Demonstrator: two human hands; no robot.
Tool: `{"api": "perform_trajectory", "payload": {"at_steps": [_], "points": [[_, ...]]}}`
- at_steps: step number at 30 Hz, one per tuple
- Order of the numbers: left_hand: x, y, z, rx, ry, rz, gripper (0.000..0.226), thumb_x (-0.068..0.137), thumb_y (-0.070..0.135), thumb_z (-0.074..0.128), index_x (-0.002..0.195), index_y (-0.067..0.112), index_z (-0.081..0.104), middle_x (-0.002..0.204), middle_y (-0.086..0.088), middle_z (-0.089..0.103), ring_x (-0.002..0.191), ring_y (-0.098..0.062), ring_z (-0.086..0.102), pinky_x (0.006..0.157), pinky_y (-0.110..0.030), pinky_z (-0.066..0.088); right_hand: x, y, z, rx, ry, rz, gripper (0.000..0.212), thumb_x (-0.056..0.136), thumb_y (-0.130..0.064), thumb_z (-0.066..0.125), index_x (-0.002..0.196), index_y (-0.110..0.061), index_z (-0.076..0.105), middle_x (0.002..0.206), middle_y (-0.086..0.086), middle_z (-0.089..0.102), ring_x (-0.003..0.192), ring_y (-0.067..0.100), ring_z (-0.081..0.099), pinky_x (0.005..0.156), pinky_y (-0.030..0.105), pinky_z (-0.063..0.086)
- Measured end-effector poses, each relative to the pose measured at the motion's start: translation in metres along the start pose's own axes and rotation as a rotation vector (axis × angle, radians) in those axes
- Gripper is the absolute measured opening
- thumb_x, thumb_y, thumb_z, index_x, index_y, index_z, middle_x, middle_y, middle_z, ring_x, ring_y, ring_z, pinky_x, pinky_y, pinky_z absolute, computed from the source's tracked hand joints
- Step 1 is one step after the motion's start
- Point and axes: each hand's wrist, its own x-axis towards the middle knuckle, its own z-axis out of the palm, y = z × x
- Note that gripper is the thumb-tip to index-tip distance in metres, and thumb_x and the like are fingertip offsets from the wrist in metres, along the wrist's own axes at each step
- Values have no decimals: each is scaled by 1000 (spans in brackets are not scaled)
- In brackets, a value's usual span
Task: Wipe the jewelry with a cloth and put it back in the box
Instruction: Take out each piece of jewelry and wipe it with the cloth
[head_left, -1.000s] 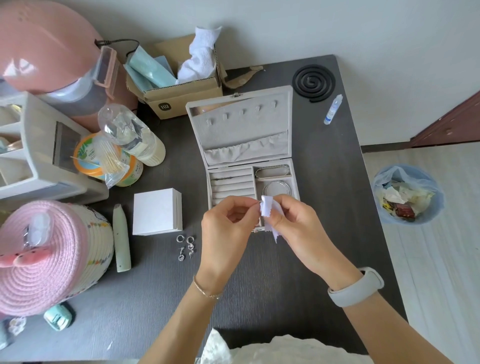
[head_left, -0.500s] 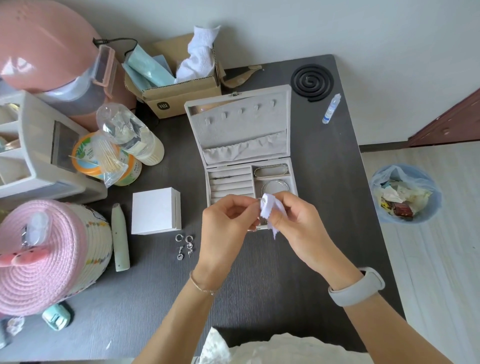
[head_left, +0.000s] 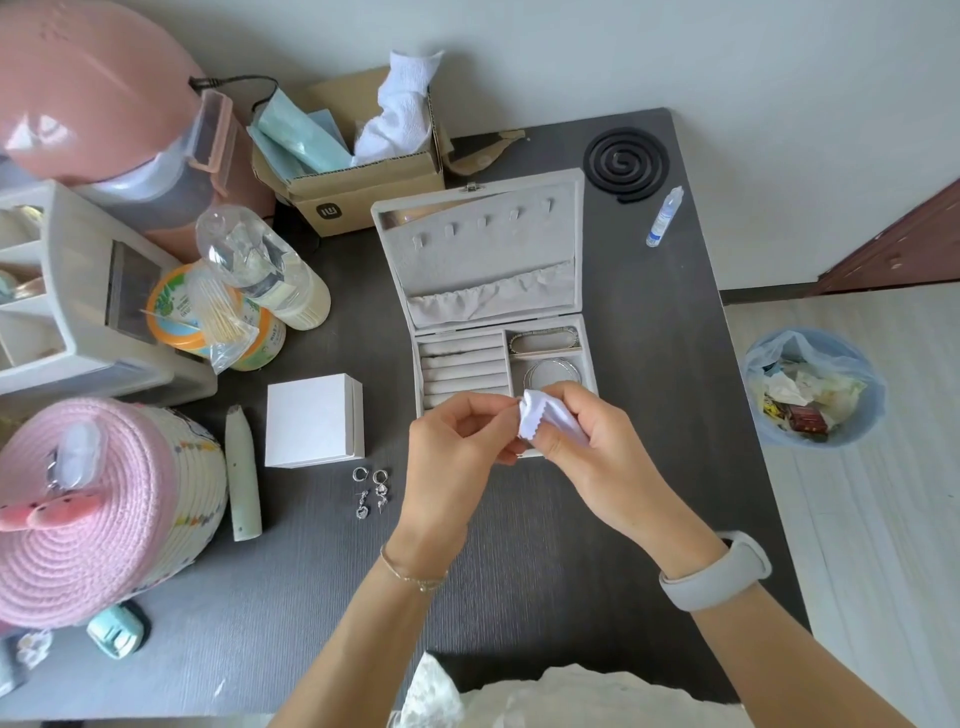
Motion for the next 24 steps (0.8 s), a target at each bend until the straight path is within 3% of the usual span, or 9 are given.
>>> {"api": "perform_trajectory", "payload": {"at_steps": [5, 7, 11, 13, 16, 17, 19, 21, 24], "points": [[-3, -2, -1, 147, -74, 202, 14, 81, 4, 65, 80, 18, 68, 71, 6, 70, 69, -10, 66, 70, -22, 54, 1, 0, 0, 26, 59, -1, 25, 83, -37, 57, 63, -24, 52, 50, -19, 55, 52, -2, 47, 55, 10, 36], [-4, -3, -2, 215, -63, 261, 19, 80, 5, 65, 76, 24, 67, 71, 10, 70, 71, -9, 67, 71, -20, 53, 1, -1, 0, 39, 75, 5, 23, 80, -34, 58, 60, -26, 51, 48, -19, 54, 51, -3, 46, 55, 8, 36], [-3, -2, -1, 180, 7, 159, 15, 77, 6, 68, 70, 19, 67, 59, 7, 67, 58, -8, 62, 64, -23, 52, -2, -1, -1, 84, 49, 35, 21, 76, -38, 58, 61, -25, 55, 49, -15, 53, 53, -1, 48, 59, 8, 39], [0, -1, -3, 162, 48, 134, 16, 77, 2, 67, 69, 16, 68, 58, 5, 67, 56, -9, 61, 64, -26, 54, -3, 2, -4, 119, 35, 68, 36, 74, -46, 54, 59, -14, 51, 51, -8, 47, 55, 3, 44, 62, 15, 38], [0, -1, -7, 243, 114, 197, 22, 76, 2, 67, 67, 22, 67, 58, 12, 67, 58, -7, 62, 65, -23, 54, -4, 4, -8, 187, 55, 137, 57, 74, -52, 47, 63, 3, 38, 64, 14, 27, 64, 22, 29, 63, 32, 23], [-1, -1, -7, 296, 133, 244, 24, 76, 3, 67, 66, 25, 67, 59, 16, 67, 59, -5, 62, 66, -21, 53, -3, 5, -10, 184, 43, 145, 54, 75, -50, 48, 63, 2, 41, 64, 14, 30, 62, 20, 31, 62, 31, 25], [-3, -2, -5, 392, 168, 351, 26, 76, 4, 68, 66, 29, 66, 60, 23, 65, 61, -1, 62, 65, -15, 51, -3, 3, -12, 152, 6, 116, 27, 80, -36, 53, 66, -15, 62, 60, -3, 56, 64, 8, 52, 64, 21, 40], [-5, -2, -3, 438, 189, 434, 18, 75, 5, 69, 70, 23, 69, 59, 24, 63, 63, -1, 62, 63, -10, 48, -3, -2, -11, 107, -5, 80, 12, 83, -20, 58, 83, -27, 68, 75, -12, 70, 74, 5, 61, 69, 17, 46], [-7, -1, -3, 462, 182, 465, 8, 76, 8, 68, 74, 15, 72, 65, 20, 64, 64, -2, 62, 62, -9, 48, -2, -5, -8, 39, 44, 49, 16, 84, -12, 62, 83, -28, 67, 81, 5, 70, 75, 30, 59, 66, 32, 46]]}}
